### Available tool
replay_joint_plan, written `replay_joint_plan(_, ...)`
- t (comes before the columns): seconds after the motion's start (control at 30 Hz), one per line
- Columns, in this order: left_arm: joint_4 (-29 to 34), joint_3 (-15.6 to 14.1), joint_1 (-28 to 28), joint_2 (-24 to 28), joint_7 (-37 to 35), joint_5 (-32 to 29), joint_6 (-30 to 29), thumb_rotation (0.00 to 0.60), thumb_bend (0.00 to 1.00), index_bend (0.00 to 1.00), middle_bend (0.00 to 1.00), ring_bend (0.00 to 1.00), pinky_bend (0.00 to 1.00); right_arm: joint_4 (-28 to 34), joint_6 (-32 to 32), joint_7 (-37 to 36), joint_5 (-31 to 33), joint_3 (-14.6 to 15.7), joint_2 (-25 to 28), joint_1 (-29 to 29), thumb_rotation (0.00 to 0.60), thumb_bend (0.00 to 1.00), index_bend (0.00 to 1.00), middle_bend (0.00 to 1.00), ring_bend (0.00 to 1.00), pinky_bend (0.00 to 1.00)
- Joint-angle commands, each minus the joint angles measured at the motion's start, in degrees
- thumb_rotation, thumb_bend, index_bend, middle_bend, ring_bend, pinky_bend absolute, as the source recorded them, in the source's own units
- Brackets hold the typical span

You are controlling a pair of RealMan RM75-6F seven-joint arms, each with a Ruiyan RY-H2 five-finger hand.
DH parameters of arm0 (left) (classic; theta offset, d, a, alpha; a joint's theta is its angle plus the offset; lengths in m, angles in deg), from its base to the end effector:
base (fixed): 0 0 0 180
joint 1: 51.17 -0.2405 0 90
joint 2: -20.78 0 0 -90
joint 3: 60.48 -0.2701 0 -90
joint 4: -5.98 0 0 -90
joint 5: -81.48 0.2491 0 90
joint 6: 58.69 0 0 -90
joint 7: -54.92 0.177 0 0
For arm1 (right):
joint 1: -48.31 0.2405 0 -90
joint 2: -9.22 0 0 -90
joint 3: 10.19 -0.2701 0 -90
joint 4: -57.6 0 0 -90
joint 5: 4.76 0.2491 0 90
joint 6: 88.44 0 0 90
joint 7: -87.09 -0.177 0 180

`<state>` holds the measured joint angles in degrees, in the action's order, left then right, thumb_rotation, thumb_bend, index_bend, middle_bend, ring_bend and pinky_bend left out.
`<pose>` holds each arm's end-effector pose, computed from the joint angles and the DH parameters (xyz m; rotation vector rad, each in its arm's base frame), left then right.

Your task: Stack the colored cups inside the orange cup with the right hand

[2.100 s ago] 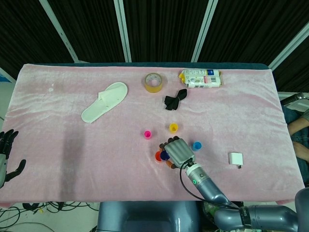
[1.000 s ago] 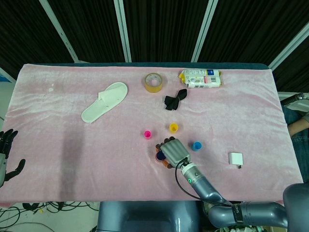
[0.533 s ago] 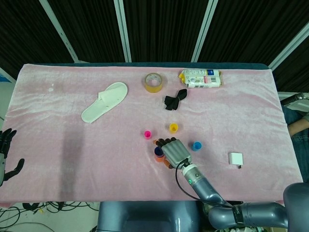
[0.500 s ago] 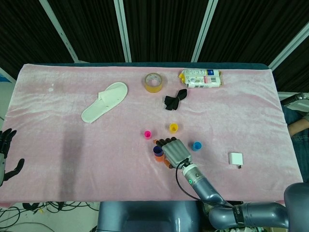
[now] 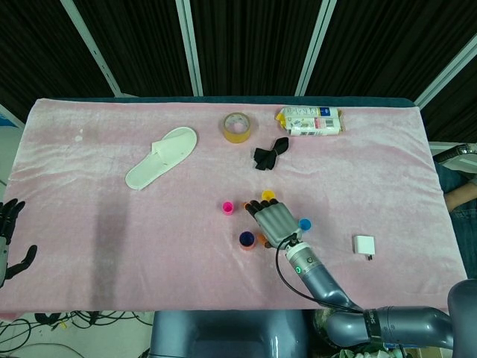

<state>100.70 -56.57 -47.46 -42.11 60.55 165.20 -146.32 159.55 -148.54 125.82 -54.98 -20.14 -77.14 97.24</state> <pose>-0.3370 0.2152 0.1451 -1.3322 -0.8277 -0.8516 -0.0746 -0.3546 -0.0647 1.9717 -0.8819 0.8796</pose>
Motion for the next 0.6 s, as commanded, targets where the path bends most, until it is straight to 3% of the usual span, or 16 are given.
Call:
replay_joint_plan(0.03,0.0,0.0,0.0,0.0,0.0,0.0,0.0,0.6,0.34,0.08,0.05,0.0,0.01,-3.5,0.1,-0.6,0.0,-2.2,-0.3,1.4,0.6,0.27,0.17,0.19,0.25,0.26)
replay_joint_plan(0.3,-0.1,0.1,-0.1,0.0,-0.1,-0.2,-0.1,0.6,0.34,0.08,0.05,0.0,0.01,-15.0,5.0,-4.8,4.3,-6.9,-2.7,5.0,0.6,0.27,0.18,0.21,0.25,0.26)
replay_joint_plan(0.6,-0.3,0.3,0.1,-0.1,0.3,-0.7,0.3,0.6,0.34,0.08,0.05,0.0,0.01,-22.6,10.1,-5.0,8.2,-5.5,-4.0,6.9,0.6,0.27,0.23,0.27,0.25,0.26)
